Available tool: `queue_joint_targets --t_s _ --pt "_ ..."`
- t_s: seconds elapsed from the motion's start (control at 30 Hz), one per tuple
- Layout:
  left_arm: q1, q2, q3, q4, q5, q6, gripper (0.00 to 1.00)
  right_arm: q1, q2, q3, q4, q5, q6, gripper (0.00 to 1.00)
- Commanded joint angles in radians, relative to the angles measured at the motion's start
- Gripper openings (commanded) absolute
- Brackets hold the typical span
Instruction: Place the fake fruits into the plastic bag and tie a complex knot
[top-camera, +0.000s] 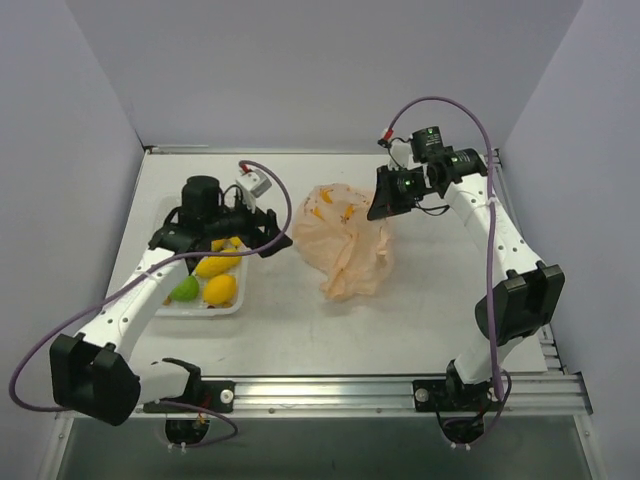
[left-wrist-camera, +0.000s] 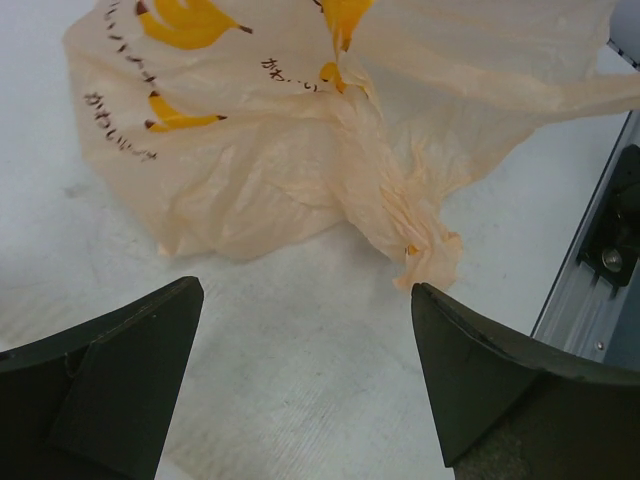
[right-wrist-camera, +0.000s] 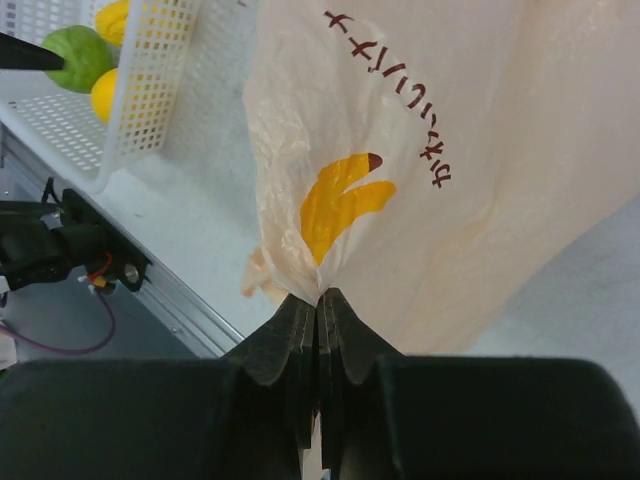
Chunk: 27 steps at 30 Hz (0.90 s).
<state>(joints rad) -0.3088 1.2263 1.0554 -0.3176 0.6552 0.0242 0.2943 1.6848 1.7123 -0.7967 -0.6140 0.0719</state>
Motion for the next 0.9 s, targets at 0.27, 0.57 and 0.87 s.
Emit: queue_joint_targets --t_s 0.27,0.57,0.87 --pt "-0.265 0.125 -0.066 0.175 -0.105 -0.032 0.97 0.0 -0.083 -0.065 0.031 -0.04 0.16 0.0" --pt "-0.388 0.167 -0.193 0.349 -0.261 -0.159 0.97 -0.021 -0.109 -0.141 0.102 -0.001 0.298 0.0" --pt "-0.379 0.326 -0.14 0.319 -0.348 -0.182 0.56 -0.066 -0.163 -0.221 0.122 -0.061 0.307 0.0"
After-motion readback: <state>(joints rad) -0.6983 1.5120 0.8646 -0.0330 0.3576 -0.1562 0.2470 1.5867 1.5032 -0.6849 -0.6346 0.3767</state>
